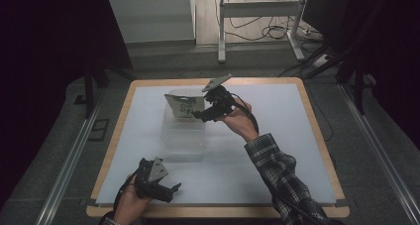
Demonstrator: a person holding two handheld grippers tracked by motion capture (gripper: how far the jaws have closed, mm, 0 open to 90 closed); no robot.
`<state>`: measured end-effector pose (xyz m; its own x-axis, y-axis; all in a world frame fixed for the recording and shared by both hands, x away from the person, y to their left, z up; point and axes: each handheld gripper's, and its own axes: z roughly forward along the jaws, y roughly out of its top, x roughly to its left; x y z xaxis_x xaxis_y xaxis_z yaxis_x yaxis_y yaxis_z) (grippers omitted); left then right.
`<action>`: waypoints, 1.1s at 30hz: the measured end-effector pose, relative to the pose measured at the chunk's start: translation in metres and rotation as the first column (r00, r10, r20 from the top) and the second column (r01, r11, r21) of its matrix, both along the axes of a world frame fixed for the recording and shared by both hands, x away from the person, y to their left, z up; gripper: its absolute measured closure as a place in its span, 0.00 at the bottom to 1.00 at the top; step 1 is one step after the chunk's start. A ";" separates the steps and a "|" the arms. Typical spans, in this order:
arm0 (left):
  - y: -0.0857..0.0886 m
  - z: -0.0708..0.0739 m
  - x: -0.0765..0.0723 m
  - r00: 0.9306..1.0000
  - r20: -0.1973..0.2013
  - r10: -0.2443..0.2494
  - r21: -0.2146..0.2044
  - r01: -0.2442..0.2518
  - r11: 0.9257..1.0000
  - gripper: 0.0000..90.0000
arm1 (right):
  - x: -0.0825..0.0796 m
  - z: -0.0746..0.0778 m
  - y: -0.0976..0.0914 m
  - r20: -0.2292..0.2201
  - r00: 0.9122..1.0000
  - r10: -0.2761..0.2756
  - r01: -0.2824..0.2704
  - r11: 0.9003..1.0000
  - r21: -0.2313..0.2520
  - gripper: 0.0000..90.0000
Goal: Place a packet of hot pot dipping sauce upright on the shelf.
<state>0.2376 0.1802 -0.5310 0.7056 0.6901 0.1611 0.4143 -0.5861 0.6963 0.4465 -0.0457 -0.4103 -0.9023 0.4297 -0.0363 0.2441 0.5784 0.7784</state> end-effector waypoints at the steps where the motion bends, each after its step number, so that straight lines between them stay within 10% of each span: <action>1: 0.000 0.000 0.000 1.000 0.000 0.000 0.000 0.000 1.000 0.00 | 0.000 0.000 0.000 0.000 1.000 0.000 0.000 1.000 0.000 0.21; 33: -0.001 -0.001 0.000 1.000 0.002 0.003 0.003 -0.003 1.000 0.00 | -0.029 -0.006 -0.032 0.003 1.000 0.004 -0.004 0.999 0.044 0.13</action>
<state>0.2377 0.1795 -0.5316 0.7033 0.6917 0.1642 0.4148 -0.5868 0.6954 0.4175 -0.0777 -0.4166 -0.9040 0.4272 -0.0197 0.2398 0.5446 0.8037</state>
